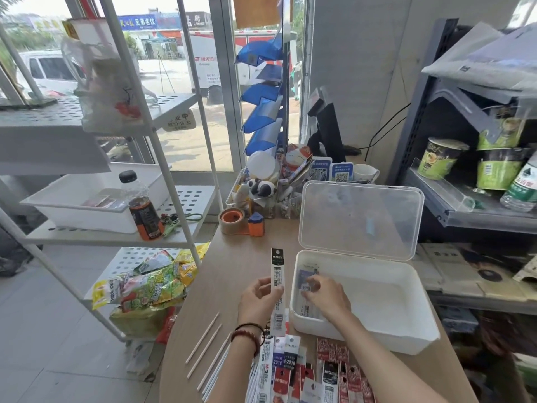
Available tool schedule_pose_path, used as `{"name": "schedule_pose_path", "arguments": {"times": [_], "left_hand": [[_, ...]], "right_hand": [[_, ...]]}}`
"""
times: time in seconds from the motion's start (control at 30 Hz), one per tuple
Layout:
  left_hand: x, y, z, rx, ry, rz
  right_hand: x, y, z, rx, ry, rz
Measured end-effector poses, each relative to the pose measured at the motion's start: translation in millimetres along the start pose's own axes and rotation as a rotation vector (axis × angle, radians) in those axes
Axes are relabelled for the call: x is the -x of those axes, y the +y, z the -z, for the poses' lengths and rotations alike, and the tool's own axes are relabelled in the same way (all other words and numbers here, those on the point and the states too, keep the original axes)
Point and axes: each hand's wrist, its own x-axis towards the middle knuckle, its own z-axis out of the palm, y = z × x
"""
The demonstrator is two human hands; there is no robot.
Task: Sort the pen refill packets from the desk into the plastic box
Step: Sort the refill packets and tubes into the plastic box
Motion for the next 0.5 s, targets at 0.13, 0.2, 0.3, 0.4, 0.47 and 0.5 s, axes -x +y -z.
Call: {"name": "schedule_pose_path", "arguments": {"times": [0.13, 0.2, 0.3, 0.4, 0.47, 0.5], "left_hand": [[-4, 5, 2, -0.015, -0.016, -0.025], [-3, 6, 3, -0.024, -0.024, -0.044], [-1, 6, -3, -0.035, -0.025, -0.071], [1, 7, -19, -0.036, -0.066, -0.080], [4, 7, -34, -0.056, -0.117, -0.092], [6, 7, -41, -0.064, -0.133, -0.107]], "right_hand": [[12, 2, 16, -0.234, -0.017, 0.096], [22, 5, 25, -0.305, -0.056, 0.144], [40, 2, 41, -0.389, -0.093, 0.190], [60, -7, 59, -0.490, -0.097, 0.214], [71, -8, 68, -0.531, -0.092, 0.210], [76, -7, 72, -0.546, -0.088, 0.204]]}}
